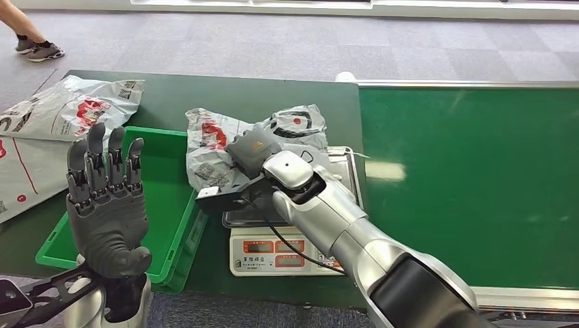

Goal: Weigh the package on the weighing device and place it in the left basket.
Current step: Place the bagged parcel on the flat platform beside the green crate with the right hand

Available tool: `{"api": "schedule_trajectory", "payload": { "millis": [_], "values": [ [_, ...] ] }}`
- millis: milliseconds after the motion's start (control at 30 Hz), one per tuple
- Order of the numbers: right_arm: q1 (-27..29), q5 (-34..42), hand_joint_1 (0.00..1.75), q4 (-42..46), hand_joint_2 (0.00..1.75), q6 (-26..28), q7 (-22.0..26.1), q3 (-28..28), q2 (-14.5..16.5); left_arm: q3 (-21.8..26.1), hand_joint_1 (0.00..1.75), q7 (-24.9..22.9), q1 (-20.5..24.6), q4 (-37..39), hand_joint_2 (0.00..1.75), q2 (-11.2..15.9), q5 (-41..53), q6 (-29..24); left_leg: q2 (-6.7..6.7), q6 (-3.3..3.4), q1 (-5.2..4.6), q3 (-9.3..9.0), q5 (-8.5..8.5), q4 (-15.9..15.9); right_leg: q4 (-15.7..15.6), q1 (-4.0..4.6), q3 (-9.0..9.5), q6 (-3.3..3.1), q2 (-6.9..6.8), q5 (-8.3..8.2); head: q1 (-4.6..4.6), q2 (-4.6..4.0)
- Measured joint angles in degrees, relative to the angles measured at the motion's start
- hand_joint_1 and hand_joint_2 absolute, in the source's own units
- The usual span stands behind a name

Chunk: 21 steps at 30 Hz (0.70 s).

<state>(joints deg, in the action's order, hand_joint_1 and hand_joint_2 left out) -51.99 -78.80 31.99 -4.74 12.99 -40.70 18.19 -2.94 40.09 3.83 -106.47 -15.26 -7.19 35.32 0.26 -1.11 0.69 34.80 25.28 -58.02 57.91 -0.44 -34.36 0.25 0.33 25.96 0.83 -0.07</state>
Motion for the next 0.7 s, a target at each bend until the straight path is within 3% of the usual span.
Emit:
{"api": "schedule_trajectory", "payload": {
  "millis": [300, 333, 400, 433, 467, 533, 600, 700],
  "values": [
    [0.87, 2.35, 1.75, -0.96, 1.75, -1.09, 3.18, -3.83, 1.62, 0.59, 0.0, 0.02, -0.09, 0.09, 1.75, 0.01, 0.0, 0.11, -0.04, 0.0, -0.01, 0.0, 0.0, 0.0, 0.0, 0.03, 0.02, -0.01, -0.03, -0.01, 0.0, 0.0],
    [0.89, 2.68, 1.61, -0.97, 1.75, -1.48, 3.83, -4.04, 1.63, 0.63, 0.0, 0.02, -0.1, 0.09, 1.75, 0.0, 0.0, 0.12, -0.05, -0.01, -0.01, 0.0, 0.0, 0.0, 0.0, 0.03, 0.02, -0.01, -0.04, -0.01, 0.0, 0.0],
    [0.95, 4.11, 0.74, -0.97, 1.75, -3.14, 6.39, -4.66, 1.64, 0.68, 0.0, 0.02, -0.11, 0.08, 1.75, 0.0, 0.0, 0.13, -0.07, -0.01, -0.01, 0.0, 0.0, 0.0, 0.0, 0.04, 0.03, -0.01, -0.05, -0.01, 0.0, 0.0],
    [1.01, 5.19, 0.31, -0.97, 1.31, -4.27, 7.96, -5.11, 1.65, 0.71, 0.0, 0.02, -0.11, 0.07, 1.75, 0.0, 0.0, 0.11, -0.07, -0.01, -0.01, 0.0, 0.0, 0.0, 0.0, 0.04, 0.03, -0.01, -0.05, -0.01, 0.0, 0.0],
    [1.1, 6.47, 0.0, -0.97, 0.87, -5.41, 9.3, -5.63, 1.65, 0.77, 0.0, 0.02, -0.13, 0.06, 1.75, 0.0, 0.0, 0.08, -0.07, -0.01, -0.01, 0.0, 0.0, 0.0, 0.0, 0.05, 0.03, -0.01, -0.05, -0.01, 0.0, 0.0],
    [1.31, 9.28, 0.0, -0.91, 0.0, -6.88, 10.46, -6.6, 1.65, 0.96, 0.0, 0.02, -0.18, -0.02, 1.75, 0.0, 0.03, -0.06, -0.07, -0.01, -0.01, 0.0, 0.0, 0.0, 0.0, 0.05, 0.02, -0.01, -0.05, -0.01, 0.0, 0.0],
    [1.32, 12.05, 0.0, -0.55, 0.0, -6.11, 9.6, -7.11, 1.59, 1.24, 0.0, 0.02, -0.28, -0.24, 1.75, 0.01, 0.13, -0.16, -0.07, -0.01, -0.01, 0.01, -0.01, 0.0, 0.0, 0.06, 0.01, -0.02, -0.05, -0.01, 0.0, 0.0],
    [0.23, 16.56, 0.0, 2.22, 0.0, 1.71, 5.66, -6.56, 0.46, 1.95, 0.0, 0.03, -0.57, -0.93, 1.75, 0.01, 0.45, -0.15, -0.08, -0.04, -0.01, 0.03, -0.04, -0.01, 0.0, 0.05, -0.02, -0.02, -0.06, -0.03, 0.0, 0.0]
  ]
}}
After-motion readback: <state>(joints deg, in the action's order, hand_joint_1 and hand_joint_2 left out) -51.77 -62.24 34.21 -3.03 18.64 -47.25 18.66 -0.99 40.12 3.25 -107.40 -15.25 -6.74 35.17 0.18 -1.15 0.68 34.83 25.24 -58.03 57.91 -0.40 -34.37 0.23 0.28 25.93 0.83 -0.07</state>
